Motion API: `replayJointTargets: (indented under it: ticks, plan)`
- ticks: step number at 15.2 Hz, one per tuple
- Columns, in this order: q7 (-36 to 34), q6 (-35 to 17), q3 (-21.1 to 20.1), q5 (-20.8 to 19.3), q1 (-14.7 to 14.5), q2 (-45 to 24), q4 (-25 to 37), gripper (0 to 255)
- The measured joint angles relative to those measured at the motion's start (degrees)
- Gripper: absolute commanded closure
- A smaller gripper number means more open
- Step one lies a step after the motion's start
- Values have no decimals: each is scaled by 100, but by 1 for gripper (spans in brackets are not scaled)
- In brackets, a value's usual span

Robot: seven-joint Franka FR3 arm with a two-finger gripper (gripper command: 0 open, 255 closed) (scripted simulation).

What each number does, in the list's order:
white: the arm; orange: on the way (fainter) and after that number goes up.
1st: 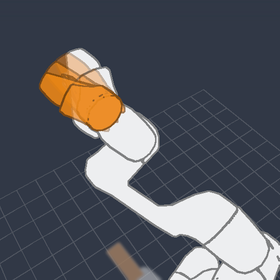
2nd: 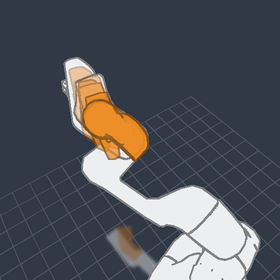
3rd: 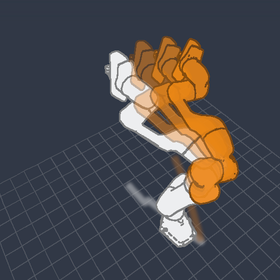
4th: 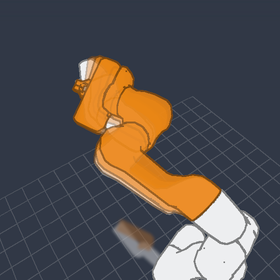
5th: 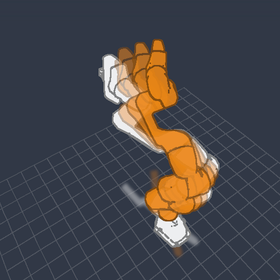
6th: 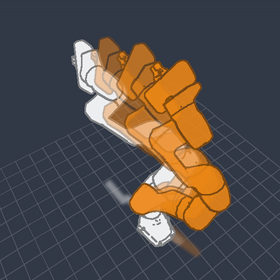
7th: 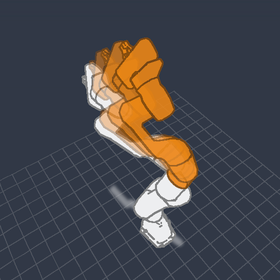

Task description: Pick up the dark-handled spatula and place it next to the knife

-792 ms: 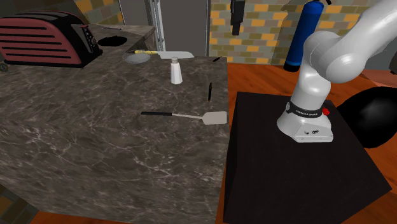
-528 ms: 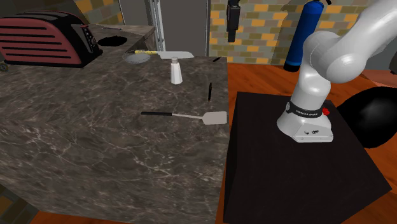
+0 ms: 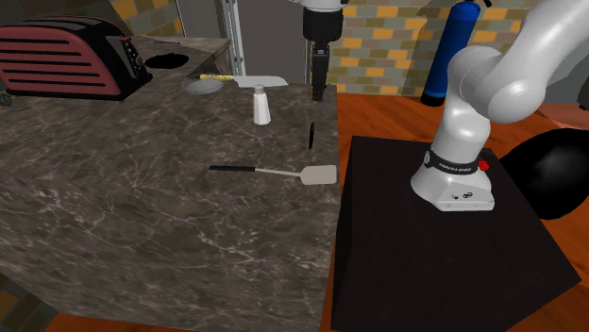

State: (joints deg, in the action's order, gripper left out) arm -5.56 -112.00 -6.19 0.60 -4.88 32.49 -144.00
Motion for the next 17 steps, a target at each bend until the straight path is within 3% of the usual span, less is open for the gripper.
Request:
replayJointTargets:
  ticks: [9, 13, 17]
  plan:
    - [-934, -1413, -677, 196, -238, -1543, 350, 0]
    - [-1363, -1920, -915, 68, -281, -2338, 728, 0]
    - [-1507, -2297, -977, -18, -292, -2650, 678, 0]
